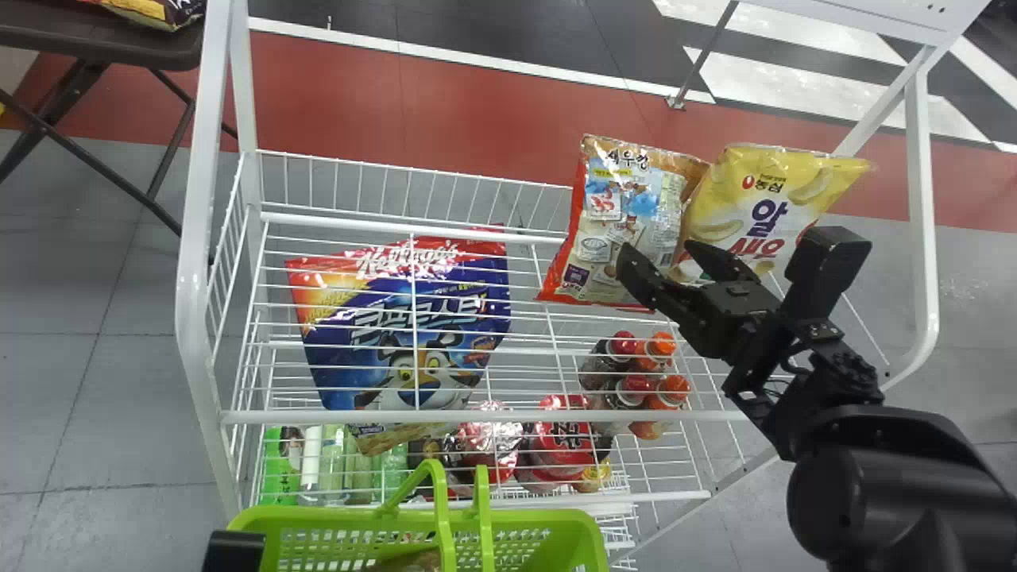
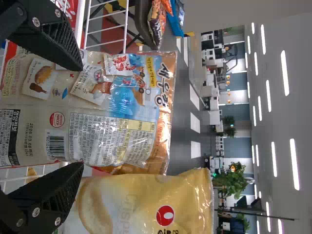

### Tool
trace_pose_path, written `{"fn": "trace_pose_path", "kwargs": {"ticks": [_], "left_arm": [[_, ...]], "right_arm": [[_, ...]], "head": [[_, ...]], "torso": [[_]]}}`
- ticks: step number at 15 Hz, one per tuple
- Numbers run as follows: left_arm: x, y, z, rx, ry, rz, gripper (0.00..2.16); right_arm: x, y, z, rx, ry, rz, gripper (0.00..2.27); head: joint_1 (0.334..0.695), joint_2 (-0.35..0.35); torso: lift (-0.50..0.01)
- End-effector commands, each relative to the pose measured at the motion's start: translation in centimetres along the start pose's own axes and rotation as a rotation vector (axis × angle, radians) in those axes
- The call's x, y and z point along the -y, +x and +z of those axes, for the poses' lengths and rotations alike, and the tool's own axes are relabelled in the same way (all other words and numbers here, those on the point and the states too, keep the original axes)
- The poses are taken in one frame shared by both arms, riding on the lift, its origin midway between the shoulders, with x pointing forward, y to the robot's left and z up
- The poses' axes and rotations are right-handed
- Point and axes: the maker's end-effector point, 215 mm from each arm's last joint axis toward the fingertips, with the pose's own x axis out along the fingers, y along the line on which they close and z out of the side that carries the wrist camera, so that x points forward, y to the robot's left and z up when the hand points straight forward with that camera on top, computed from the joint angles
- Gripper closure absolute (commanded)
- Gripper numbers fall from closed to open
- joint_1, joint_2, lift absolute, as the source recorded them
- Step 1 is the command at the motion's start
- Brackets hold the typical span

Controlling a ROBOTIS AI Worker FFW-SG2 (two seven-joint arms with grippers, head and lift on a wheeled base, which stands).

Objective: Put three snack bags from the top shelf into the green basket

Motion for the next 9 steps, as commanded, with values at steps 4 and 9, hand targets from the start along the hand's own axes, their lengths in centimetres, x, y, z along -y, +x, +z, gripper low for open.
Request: {"fn": "trace_pose_path", "kwargs": {"ticks": [4, 9], "left_arm": [[-0.1, 0.1, 0.2, -0.006, 0.006, 0.006, 2.14], [0.0, 0.2, -0.1, -0.006, 0.008, 0.011, 2.14]], "right_arm": [[-1.2, 1.6, -0.9, -0.069, 0.005, 0.075, 0.58], [-1.9, 2.4, -0.7, -0.065, 0.024, 0.112, 2.24]], "head": [[0.695, -0.350], [0.695, -0.350]], "torso": [[-0.050], [-0.050]]}}
